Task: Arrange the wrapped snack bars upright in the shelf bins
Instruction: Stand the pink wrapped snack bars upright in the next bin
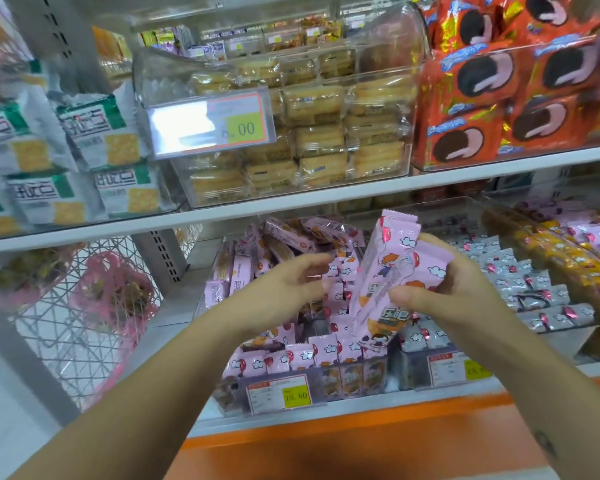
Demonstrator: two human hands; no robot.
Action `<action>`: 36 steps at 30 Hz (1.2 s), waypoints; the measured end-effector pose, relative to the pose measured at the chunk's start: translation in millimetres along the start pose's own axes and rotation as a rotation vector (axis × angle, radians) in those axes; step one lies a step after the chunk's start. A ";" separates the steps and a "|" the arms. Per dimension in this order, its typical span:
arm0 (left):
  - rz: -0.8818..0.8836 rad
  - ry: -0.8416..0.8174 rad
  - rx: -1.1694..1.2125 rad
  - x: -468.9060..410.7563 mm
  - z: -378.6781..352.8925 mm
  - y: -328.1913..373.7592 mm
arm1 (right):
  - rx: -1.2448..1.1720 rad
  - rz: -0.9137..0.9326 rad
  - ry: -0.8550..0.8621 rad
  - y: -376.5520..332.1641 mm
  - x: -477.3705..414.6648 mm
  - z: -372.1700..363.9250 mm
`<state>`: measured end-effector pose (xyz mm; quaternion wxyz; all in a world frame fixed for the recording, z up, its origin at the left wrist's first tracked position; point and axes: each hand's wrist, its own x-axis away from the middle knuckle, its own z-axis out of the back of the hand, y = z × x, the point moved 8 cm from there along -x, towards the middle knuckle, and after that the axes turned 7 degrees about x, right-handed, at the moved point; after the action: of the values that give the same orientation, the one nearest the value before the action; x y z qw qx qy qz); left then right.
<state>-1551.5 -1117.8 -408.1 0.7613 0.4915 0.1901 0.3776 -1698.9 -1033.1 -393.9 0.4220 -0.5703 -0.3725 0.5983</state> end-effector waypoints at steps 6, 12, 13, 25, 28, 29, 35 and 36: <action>-0.193 -0.031 0.240 35.0 1.0 6.6 | -0.292 -0.118 -0.129 8.7 -4.5 -42.2; -0.209 -0.025 0.179 33.6 31.1 7.5 | -0.205 -0.070 -0.213 7.2 -27.9 -66.4; -0.207 -0.039 0.158 30.5 34.7 9.0 | -0.182 -0.055 -0.226 7.1 -33.8 -68.7; -0.004 -0.090 -0.165 -31.7 46.0 -34.1 | 0.415 -0.185 -0.266 53.9 -55.8 -73.7; 0.048 -0.169 -0.157 -33.8 37.1 -46.7 | 0.740 -0.206 -0.331 57.7 -52.8 -75.1; 0.064 -0.192 -0.154 -34.8 34.2 -51.6 | 0.824 -0.194 -0.335 55.1 -52.7 -75.5; 0.221 -0.281 -0.130 -41.6 13.8 -68.7 | 1.015 -0.153 -0.269 40.3 -50.8 -63.2; 0.243 -0.288 -0.153 -42.8 12.4 -71.3 | 0.966 -0.167 -0.256 40.4 -49.4 -60.0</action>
<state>-1543.2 -1174.4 -469.7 0.7648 0.5003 -0.0108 0.4057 -1642.7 -1095.9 -417.4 0.6349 -0.2002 -0.1462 0.7318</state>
